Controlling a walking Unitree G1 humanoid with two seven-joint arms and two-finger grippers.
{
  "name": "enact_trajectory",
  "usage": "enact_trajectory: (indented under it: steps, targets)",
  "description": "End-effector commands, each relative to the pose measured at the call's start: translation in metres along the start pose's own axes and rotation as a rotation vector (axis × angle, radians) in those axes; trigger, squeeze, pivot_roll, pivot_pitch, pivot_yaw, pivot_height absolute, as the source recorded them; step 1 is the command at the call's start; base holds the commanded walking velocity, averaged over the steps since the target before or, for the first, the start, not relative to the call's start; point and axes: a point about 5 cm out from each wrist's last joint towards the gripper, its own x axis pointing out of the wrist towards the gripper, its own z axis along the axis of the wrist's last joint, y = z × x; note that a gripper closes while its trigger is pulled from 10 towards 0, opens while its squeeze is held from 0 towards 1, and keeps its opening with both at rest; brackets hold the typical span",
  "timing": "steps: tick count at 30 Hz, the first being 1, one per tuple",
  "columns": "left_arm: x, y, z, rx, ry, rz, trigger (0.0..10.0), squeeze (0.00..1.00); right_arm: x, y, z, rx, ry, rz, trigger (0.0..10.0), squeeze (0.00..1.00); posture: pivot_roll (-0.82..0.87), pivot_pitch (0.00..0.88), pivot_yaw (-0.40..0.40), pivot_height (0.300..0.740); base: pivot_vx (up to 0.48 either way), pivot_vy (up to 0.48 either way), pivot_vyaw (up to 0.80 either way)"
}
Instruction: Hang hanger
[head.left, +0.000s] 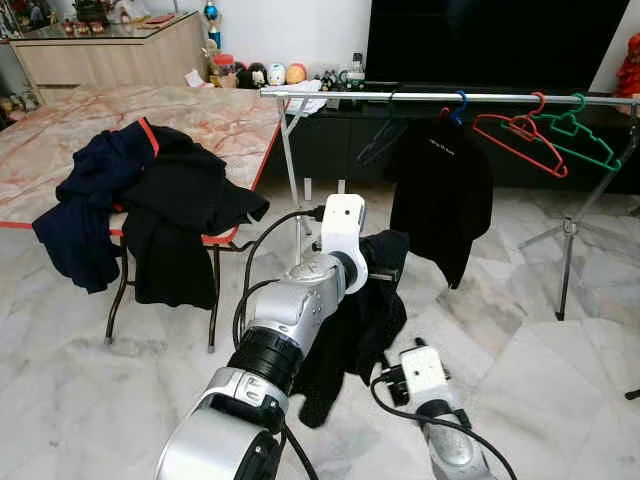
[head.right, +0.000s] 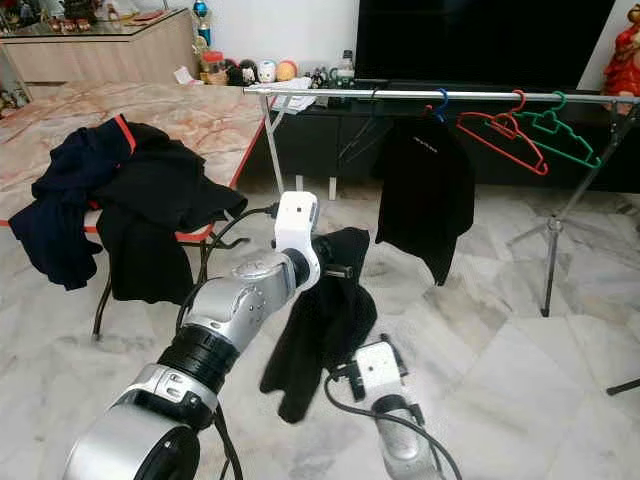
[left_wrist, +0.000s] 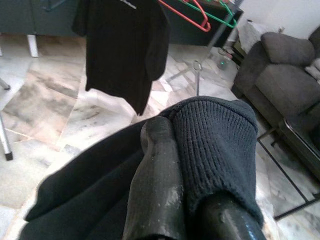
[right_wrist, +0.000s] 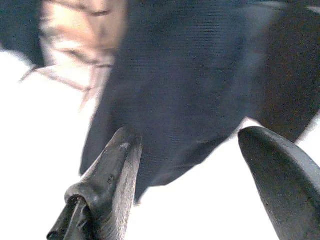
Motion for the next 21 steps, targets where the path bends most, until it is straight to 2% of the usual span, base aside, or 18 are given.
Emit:
enact_trajectory:
  steps: [1, 4, 8, 12, 21]
  targets:
    - [0.001, -0.016, 0.001, -0.012, -0.005, -0.063, 10.0, 0.0, 0.0, 0.008, -0.002, -0.007, 0.013, 0.089, 10.0, 0.0, 0.04, 0.037, 0.047, 0.74, 0.0, 0.0, 0.0]
    - [0.002, -0.024, -0.002, -0.003, 0.01, -0.09, 10.0, 0.0, 0.0, 0.009, -0.001, 0.009, 0.013, 0.116, 10.0, 0.0, 0.04, 0.037, 0.047, 0.74, 0.0, 0.0, 0.0]
    - [0.003, -0.034, -0.004, -0.003, 0.016, -0.119, 10.0, 0.0, 0.003, 0.002, 0.003, -0.022, 0.0, 0.071, 10.0, 0.0, 0.04, 0.034, 0.047, 0.74, 0.0, 0.0, 0.0]
    - [0.002, -0.044, -0.004, -0.009, 0.013, -0.151, 10.0, 0.0, 0.008, -0.015, 0.013, -0.056, -0.023, -0.093, 10.0, 0.0, 0.05, 0.034, 0.048, 0.74, 0.0, 0.0, 0.0]
    - [0.002, -0.043, -0.007, 0.007, 0.019, -0.15, 10.0, 0.0, 0.014, -0.024, 0.035, -0.079, -0.139, -0.204, 10.0, 0.0, 0.05, 0.033, 0.048, 0.74, 0.0, 0.0, 0.0]
